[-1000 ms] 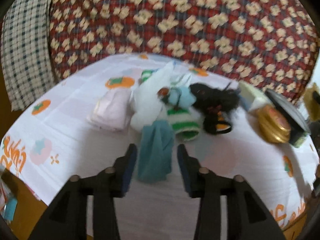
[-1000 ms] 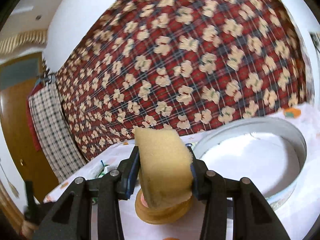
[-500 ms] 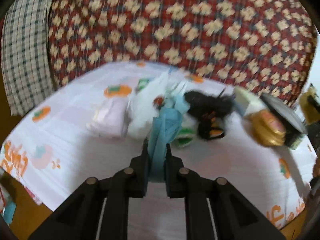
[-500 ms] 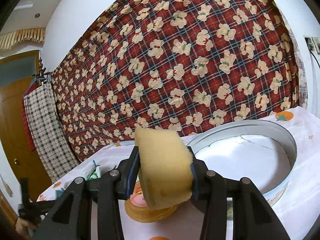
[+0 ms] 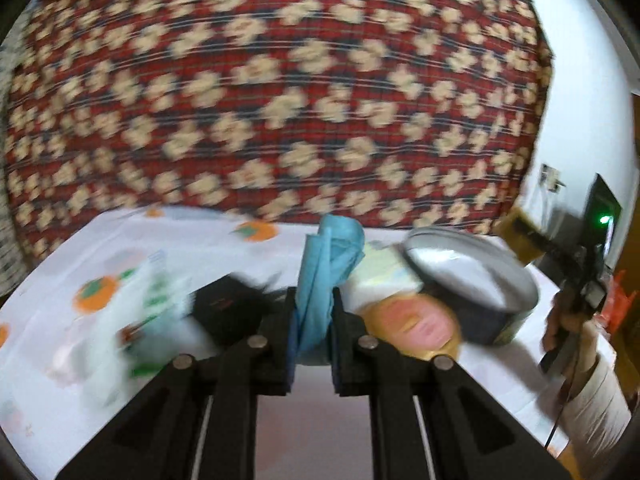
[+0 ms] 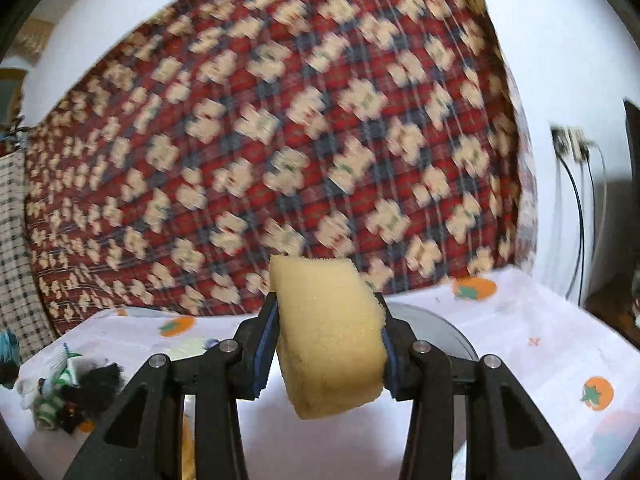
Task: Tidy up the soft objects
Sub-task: 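Carry the sponge and teal cloth over the round metal bin and release both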
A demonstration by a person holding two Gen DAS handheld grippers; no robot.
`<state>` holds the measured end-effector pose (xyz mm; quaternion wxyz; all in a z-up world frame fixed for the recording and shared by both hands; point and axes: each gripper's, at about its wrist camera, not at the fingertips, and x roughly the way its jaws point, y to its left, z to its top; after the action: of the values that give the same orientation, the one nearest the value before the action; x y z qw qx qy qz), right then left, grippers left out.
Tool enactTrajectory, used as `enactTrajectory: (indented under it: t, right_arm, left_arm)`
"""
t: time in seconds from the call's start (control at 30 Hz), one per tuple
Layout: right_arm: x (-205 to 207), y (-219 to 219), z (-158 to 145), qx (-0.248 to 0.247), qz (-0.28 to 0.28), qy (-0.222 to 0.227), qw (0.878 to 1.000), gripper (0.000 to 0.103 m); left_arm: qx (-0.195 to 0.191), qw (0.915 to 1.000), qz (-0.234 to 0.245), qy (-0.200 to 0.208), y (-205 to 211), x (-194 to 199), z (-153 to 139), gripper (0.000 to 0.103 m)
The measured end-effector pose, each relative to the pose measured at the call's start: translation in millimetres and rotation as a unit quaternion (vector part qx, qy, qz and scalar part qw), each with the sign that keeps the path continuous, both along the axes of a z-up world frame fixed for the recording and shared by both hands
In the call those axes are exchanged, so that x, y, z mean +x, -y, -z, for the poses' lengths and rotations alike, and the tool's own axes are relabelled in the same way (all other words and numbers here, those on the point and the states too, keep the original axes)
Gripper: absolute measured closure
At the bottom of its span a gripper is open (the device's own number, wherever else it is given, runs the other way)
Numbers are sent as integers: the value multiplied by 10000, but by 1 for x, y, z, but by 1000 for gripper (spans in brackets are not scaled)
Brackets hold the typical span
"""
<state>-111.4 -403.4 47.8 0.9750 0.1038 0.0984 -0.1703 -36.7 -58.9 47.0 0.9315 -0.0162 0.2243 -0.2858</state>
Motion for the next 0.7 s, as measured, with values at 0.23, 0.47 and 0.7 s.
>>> enactTrajectory:
  t: [0.23,0.47,0.7]
  right_arm:
    - [4,19,12,120,156,-345,9992,57]
    - [14,23,21,326,-13,-665,9973,57]
    - [23,23,30,559,-203,-901,9942,53]
  left_arm:
    - [-127,9956,909,-177,118,20,-5,92]
    - [117,9911,1177,-606,195,42,19,92]
    - [332,9892,1212,-758,227,48,35,92]
